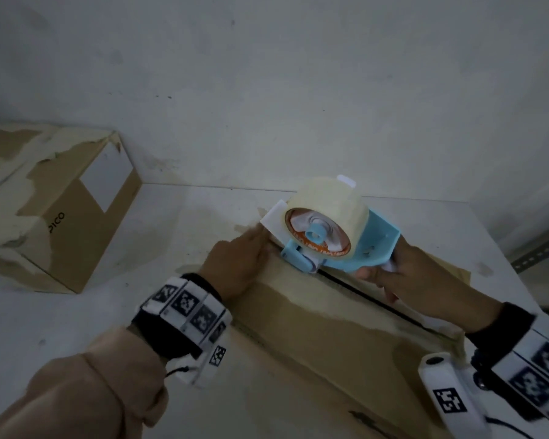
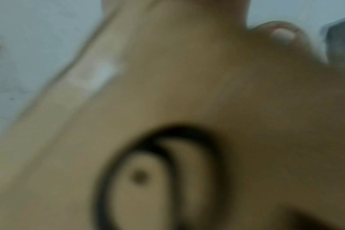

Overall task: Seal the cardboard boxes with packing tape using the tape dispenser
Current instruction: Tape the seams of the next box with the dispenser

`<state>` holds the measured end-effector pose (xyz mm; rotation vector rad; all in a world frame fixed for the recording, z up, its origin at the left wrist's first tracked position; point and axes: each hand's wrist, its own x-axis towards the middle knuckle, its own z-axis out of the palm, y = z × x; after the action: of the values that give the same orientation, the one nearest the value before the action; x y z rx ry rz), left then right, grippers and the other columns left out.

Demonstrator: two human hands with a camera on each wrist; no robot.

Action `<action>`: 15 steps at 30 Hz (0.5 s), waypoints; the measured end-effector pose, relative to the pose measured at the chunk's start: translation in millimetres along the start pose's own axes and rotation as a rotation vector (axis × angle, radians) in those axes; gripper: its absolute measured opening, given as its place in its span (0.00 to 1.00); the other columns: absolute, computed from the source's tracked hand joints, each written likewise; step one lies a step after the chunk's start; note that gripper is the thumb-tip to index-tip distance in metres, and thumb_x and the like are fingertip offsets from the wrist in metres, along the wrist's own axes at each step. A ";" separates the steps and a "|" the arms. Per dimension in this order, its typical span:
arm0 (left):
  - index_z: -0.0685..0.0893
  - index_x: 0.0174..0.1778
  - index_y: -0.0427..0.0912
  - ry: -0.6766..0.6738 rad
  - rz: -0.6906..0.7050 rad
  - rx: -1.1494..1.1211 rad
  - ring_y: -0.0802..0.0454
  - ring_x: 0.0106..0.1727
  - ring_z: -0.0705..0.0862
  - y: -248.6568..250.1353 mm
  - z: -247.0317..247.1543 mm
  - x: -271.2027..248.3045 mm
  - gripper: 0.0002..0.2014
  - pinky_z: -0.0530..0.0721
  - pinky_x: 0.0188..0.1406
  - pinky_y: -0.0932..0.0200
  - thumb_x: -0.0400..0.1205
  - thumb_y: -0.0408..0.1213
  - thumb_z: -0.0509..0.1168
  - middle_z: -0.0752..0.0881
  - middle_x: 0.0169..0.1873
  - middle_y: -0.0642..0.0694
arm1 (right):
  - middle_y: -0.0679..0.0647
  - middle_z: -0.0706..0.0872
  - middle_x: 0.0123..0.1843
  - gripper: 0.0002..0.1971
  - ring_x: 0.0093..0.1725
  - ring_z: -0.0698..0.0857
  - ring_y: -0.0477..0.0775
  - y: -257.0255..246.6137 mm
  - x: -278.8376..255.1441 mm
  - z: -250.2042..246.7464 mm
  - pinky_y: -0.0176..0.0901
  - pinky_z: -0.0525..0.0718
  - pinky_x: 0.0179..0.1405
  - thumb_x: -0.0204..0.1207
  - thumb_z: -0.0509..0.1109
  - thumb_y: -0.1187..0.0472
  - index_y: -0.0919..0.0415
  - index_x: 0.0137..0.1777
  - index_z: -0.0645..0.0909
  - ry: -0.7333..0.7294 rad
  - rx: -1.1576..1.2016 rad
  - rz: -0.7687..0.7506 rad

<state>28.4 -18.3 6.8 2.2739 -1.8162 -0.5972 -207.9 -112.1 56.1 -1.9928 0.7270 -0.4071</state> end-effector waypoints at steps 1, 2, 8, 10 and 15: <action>0.54 0.81 0.48 0.010 0.057 0.065 0.45 0.75 0.71 4.8 5.1 -4.2 0.36 0.76 0.67 0.48 0.77 0.58 0.29 0.59 0.81 0.47 | 0.26 0.84 0.35 0.19 0.31 0.80 0.25 -0.4 -0.3 -0.8 0.19 0.74 0.25 0.74 0.69 0.70 0.44 0.49 0.68 0.000 -0.005 -0.007; 0.51 0.81 0.47 0.013 0.081 0.124 0.46 0.80 0.63 8.9 9.9 -7.5 0.41 0.74 0.68 0.48 0.71 0.58 0.25 0.54 0.82 0.48 | 0.32 0.84 0.35 0.19 0.31 0.80 0.26 0.6 -1.0 -1.7 0.20 0.74 0.24 0.74 0.69 0.68 0.43 0.49 0.68 0.000 -0.007 -0.007; 0.57 0.79 0.50 0.085 -0.070 0.154 0.51 0.82 0.56 24.4 18.9 -10.7 0.35 0.68 0.71 0.50 0.75 0.51 0.28 0.56 0.82 0.52 | 0.27 0.83 0.36 0.16 0.33 0.80 0.24 -2.9 -1.8 -1.9 0.19 0.74 0.25 0.73 0.70 0.61 0.41 0.51 0.68 -0.040 0.025 -0.017; 0.55 0.80 0.52 0.077 -0.119 0.058 0.51 0.80 0.58 27.4 17.2 -11.7 0.26 0.67 0.73 0.49 0.84 0.46 0.38 0.54 0.82 0.54 | 0.30 0.82 0.31 0.16 0.29 0.78 0.23 -4.6 -0.7 -1.9 0.19 0.73 0.24 0.73 0.71 0.58 0.39 0.49 0.67 -0.051 0.002 -0.017; 0.51 0.80 0.59 0.108 -0.196 -0.023 0.50 0.80 0.60 29.1 18.8 -13.3 0.24 0.64 0.74 0.52 0.86 0.41 0.44 0.53 0.82 0.58 | 0.32 0.76 0.43 0.18 0.30 0.77 0.19 -8.4 -6.9 -5.3 0.17 0.72 0.27 0.72 0.72 0.54 0.38 0.51 0.65 -0.052 -0.084 -0.072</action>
<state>-7.7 -10.4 3.4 2.4355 -1.5428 -0.5106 -213.3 -108.0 66.1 -2.1057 0.6501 -0.3712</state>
